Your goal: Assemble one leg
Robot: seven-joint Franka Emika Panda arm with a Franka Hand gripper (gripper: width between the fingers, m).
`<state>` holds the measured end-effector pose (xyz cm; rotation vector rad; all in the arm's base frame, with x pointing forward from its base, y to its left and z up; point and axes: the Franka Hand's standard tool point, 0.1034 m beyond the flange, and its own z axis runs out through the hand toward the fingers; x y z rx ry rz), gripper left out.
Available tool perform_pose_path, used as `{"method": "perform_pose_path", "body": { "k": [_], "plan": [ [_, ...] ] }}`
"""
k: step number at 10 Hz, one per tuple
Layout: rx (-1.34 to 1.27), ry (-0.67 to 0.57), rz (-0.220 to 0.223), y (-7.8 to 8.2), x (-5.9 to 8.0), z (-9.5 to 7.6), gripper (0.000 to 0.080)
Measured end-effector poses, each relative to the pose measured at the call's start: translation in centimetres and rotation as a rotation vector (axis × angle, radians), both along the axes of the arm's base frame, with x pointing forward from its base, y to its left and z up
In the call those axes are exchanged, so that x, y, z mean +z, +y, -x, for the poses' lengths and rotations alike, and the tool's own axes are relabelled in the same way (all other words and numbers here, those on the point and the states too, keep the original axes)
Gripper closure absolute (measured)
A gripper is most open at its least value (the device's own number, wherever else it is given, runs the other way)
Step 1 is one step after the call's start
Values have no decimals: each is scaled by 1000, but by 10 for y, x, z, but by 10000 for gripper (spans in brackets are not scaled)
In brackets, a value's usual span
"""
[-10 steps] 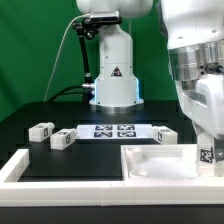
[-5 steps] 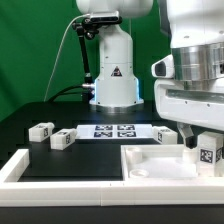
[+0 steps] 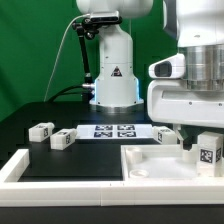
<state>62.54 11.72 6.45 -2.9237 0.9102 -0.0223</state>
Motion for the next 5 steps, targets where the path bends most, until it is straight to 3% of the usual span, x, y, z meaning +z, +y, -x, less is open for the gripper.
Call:
{"method": "perform_pose_path", "body": {
  "k": [1,4,5],
  "plan": [
    [21,-3,1,-1,0,0,151],
    [0,-1,0,-1,0,0,511],
    [-22,0,-1,-1,0,0,511]
  ]
}}
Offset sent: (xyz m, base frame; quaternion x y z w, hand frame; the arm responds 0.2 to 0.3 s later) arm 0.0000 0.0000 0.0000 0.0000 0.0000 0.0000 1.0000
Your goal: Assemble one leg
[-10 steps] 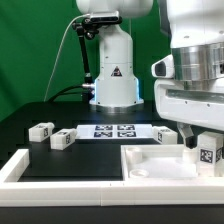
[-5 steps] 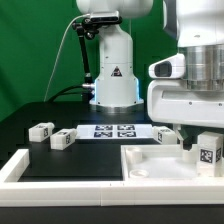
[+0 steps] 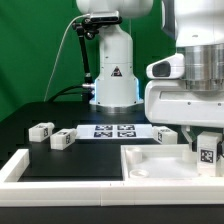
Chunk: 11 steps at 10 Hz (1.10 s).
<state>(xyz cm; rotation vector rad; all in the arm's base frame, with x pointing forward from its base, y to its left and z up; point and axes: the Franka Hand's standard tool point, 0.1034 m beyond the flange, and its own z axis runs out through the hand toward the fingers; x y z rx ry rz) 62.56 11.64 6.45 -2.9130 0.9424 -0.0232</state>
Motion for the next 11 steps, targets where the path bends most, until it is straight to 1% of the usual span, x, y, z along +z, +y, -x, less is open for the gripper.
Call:
{"method": "perform_pose_path", "body": {
  "k": [2,4,5,7,8,9,11],
  "plan": [
    [-2,-1,1,-1,0,0,511],
    [-299,5,-59,-7,0,0,511],
    [-434,5,-77,-8,0,2,511],
    [-666,16,-95,-7,-1,2,509],
    [-796,20,-113,-7,-1,3,509],
    [-866,17,-122,-6,-1,4,509],
    [-1169,37,-173,-4,-1,4,509]
  ]
}}
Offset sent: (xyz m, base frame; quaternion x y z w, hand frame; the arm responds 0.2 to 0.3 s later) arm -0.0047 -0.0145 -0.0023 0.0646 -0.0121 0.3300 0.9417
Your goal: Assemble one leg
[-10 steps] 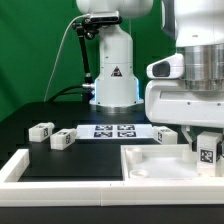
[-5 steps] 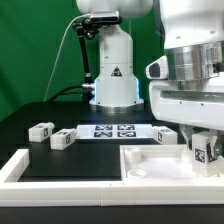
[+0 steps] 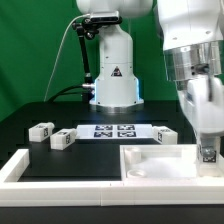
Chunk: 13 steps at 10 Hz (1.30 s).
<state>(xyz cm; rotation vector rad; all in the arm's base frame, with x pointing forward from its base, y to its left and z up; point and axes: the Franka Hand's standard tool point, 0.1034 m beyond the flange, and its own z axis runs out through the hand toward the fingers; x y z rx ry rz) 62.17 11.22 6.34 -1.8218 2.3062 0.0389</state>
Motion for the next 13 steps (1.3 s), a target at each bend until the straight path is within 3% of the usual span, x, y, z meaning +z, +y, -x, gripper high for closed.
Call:
{"method": "perform_pose_path", "body": {
  "k": [4,8,9,10,11,13],
  "plan": [
    [-311,30,-21,-5,0,1,505],
    [-311,29,-5,-10,0,3,504],
    [-308,28,-5,-10,0,3,276],
    [-308,28,-5,-10,0,3,276],
    [-308,28,-5,-10,0,3,190],
    [-307,28,-5,-10,0,3,157]
  ]
}}
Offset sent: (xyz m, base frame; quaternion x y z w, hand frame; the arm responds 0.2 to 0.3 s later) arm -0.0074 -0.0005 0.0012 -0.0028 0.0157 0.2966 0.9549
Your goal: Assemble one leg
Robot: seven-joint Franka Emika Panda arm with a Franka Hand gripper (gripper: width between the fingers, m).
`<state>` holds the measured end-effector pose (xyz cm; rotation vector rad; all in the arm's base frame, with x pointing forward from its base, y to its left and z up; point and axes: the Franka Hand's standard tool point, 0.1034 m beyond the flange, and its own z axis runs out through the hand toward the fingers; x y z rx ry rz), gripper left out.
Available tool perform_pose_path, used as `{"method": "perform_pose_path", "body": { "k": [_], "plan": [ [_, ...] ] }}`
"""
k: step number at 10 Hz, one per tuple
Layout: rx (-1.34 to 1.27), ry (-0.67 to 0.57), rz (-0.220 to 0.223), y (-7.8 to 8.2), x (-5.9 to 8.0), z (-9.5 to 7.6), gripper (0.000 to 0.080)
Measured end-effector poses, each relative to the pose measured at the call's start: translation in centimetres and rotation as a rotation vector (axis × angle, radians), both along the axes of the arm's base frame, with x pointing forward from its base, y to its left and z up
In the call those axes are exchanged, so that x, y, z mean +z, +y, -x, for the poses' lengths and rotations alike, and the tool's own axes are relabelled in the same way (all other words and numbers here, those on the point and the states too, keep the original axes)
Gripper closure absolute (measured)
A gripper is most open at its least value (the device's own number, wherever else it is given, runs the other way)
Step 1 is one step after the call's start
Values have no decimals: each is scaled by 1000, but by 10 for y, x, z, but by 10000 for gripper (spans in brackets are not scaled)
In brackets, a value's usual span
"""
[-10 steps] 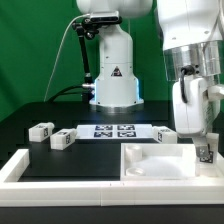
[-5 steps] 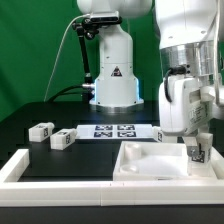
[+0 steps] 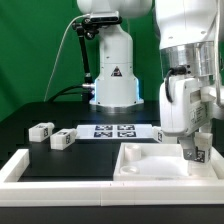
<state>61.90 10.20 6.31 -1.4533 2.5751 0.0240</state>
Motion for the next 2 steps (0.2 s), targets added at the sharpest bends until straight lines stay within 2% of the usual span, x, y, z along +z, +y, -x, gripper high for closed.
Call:
{"method": "perform_pose_path", "body": {
  "k": [2],
  "plan": [
    [0,0,0,0,0,0,152]
  ]
}}
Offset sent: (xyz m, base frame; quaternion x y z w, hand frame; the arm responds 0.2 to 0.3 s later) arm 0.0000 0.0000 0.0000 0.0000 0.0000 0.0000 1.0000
